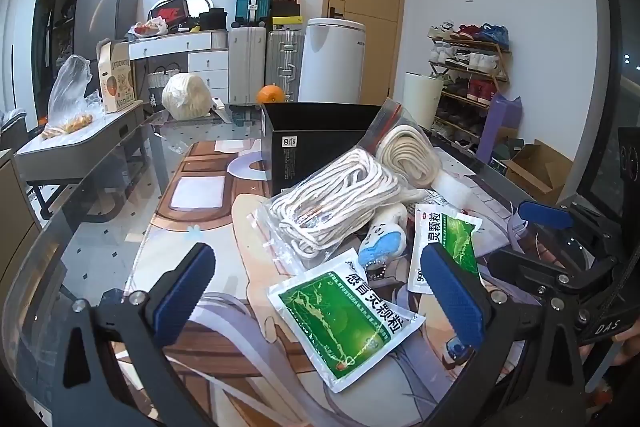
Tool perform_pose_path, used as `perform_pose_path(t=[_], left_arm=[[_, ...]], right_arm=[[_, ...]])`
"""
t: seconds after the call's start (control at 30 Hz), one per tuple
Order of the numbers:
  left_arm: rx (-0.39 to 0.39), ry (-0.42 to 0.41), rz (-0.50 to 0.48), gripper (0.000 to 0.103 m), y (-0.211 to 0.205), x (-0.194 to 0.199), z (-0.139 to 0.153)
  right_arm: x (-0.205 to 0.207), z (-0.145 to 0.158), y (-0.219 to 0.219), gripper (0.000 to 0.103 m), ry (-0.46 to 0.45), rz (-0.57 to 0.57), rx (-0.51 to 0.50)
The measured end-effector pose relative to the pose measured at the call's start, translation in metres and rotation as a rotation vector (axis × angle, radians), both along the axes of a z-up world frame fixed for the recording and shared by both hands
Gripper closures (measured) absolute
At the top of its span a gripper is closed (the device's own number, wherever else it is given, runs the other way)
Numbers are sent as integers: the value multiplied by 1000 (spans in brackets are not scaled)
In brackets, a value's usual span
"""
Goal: Organize soft objects
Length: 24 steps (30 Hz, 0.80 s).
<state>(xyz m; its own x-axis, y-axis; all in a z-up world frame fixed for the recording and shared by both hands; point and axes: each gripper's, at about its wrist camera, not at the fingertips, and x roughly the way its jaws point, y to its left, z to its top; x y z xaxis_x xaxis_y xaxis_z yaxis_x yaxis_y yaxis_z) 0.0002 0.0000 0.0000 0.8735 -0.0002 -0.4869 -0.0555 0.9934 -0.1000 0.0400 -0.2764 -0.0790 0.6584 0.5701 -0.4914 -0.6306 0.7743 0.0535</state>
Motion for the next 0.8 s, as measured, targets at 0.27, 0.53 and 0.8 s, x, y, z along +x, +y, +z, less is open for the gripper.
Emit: perform_pose_path(t=[0.27, 0.53, 0.8], left_arm=[[-6, -7, -3, 0, -1, 0, 0], [0, -8, -1, 0, -2, 0, -2], [5, -8, -5, 0, -5, -2, -1]], right_arm=[[0, 0, 0, 0, 3, -1, -4], [0, 0, 0, 0, 4, 0, -6], [0, -1, 0, 0, 6, -1, -7]])
